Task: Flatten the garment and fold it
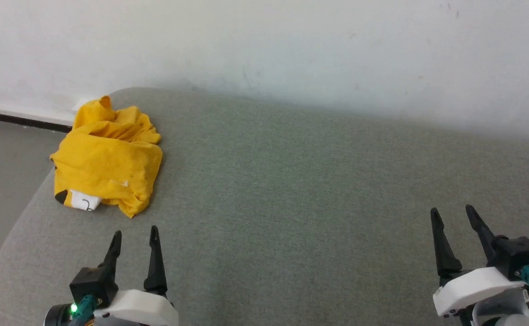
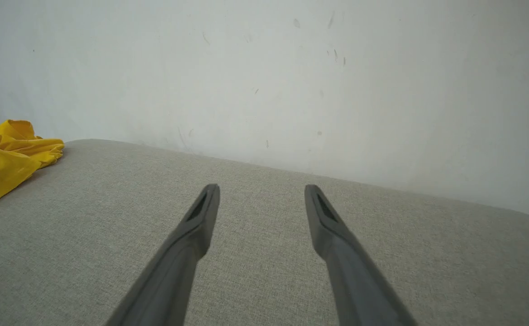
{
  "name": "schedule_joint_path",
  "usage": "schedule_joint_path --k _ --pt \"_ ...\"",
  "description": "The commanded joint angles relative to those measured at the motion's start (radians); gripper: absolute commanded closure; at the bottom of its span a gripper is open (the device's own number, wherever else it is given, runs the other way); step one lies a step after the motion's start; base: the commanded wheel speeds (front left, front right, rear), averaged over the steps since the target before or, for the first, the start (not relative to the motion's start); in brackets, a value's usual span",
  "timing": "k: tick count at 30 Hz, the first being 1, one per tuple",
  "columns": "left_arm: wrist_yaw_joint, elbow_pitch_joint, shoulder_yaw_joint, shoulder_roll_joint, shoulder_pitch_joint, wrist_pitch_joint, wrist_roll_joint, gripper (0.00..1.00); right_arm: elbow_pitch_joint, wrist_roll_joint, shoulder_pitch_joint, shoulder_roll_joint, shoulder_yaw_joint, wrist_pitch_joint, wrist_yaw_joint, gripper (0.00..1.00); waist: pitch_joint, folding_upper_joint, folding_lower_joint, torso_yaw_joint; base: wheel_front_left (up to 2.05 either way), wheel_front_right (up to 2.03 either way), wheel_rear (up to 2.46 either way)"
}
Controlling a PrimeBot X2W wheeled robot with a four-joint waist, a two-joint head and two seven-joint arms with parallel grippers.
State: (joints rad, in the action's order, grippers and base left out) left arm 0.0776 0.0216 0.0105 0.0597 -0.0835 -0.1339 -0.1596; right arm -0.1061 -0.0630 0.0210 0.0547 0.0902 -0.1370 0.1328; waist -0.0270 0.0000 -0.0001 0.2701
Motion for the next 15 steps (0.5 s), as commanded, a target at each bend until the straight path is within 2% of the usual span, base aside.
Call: schedule_joint_path --k 1,15 --pt "0.011 -0.002 -0.002 0.004 -0.022 -0.012 -0.01 0.0 -0.006 -0.006 -0.013 -0.002 -0.002 -0.013 -0.001 0.0 -0.002 0.0 0.0001 0.04 0.0 0.0 0.0" --pt "0.042 0.0 0.0 0.008 -0.048 -0.031 -0.043 0.0 -0.041 -0.01 -0.02 -0.003 -0.039 -0.035 -0.001 0.0 -0.018 0.0 0.0001 0.143 0.0 0.0 0.0"
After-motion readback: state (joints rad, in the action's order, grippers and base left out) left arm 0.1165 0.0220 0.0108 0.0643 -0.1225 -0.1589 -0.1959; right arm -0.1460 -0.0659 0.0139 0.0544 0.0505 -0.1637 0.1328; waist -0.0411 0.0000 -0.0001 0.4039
